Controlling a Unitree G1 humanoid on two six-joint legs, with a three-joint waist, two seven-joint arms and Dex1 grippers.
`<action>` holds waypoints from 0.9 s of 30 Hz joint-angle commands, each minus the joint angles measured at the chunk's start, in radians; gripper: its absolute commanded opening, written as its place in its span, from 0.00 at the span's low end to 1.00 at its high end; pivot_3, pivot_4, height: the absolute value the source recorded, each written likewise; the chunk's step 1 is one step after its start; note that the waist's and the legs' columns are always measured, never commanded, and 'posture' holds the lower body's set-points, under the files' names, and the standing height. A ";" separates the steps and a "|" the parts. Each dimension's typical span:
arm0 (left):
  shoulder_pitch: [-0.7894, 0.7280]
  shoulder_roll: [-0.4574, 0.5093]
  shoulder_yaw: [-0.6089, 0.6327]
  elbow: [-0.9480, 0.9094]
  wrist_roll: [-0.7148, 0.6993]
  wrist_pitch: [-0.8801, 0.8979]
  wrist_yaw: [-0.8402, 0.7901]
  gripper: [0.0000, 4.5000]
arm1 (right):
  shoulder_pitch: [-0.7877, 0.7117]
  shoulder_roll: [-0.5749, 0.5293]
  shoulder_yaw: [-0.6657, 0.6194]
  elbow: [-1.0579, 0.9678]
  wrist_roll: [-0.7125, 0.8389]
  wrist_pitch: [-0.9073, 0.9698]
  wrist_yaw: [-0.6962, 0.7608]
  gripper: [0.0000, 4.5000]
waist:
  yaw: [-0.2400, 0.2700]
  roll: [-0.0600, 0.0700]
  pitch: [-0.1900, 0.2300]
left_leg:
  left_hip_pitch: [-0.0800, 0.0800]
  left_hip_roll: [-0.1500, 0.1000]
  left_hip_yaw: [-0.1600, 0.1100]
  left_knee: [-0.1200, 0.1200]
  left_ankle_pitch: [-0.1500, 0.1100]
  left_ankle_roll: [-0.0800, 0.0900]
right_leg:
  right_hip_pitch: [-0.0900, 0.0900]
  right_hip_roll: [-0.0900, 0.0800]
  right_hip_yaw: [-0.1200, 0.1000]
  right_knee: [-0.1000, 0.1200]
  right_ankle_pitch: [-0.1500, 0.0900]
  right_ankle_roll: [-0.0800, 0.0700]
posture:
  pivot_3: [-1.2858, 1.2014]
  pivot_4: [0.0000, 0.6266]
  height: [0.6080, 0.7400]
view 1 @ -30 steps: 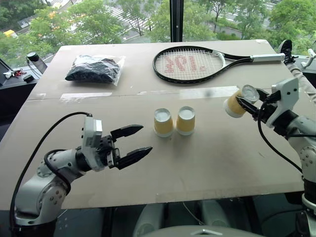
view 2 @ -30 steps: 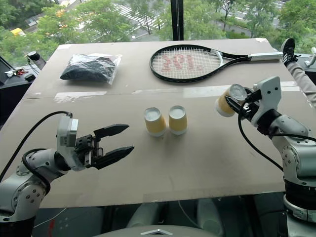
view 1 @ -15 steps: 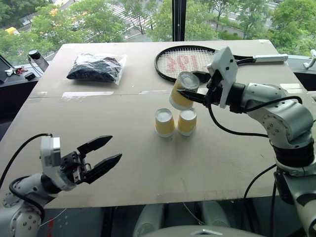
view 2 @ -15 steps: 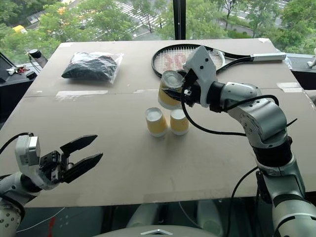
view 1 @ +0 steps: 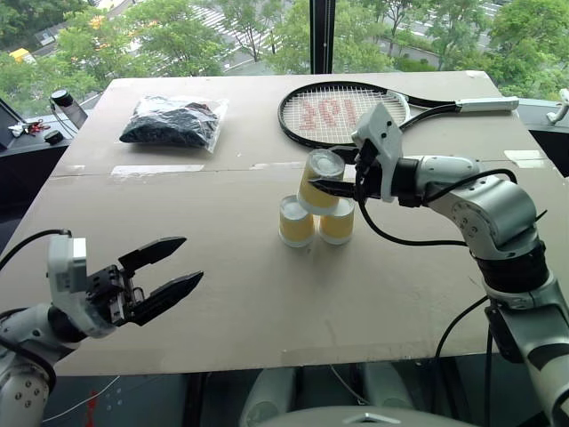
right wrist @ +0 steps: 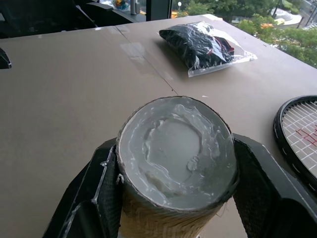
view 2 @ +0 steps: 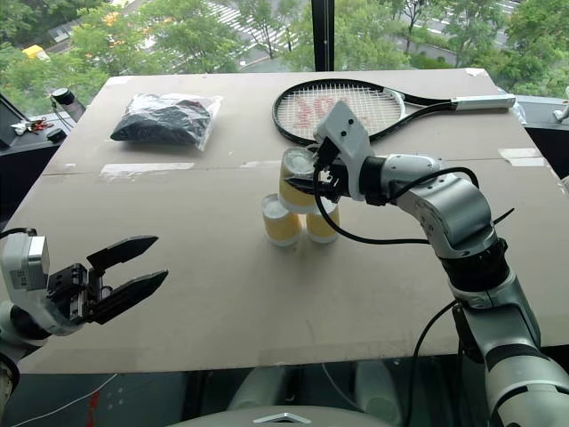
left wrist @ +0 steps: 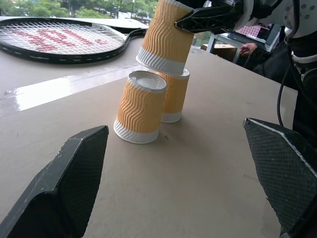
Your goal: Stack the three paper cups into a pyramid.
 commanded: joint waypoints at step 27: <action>-0.001 -0.070 0.053 -0.034 -0.144 0.004 0.034 1.00 | -0.001 -0.090 -0.097 -0.096 -0.015 -0.033 0.130 0.99 | 0.002 0.000 0.000 | -0.002 0.000 0.000 0.000 0.000 0.000 | -0.001 0.000 0.002 -0.001 0.000 0.000 | 0.52 0.24 1.00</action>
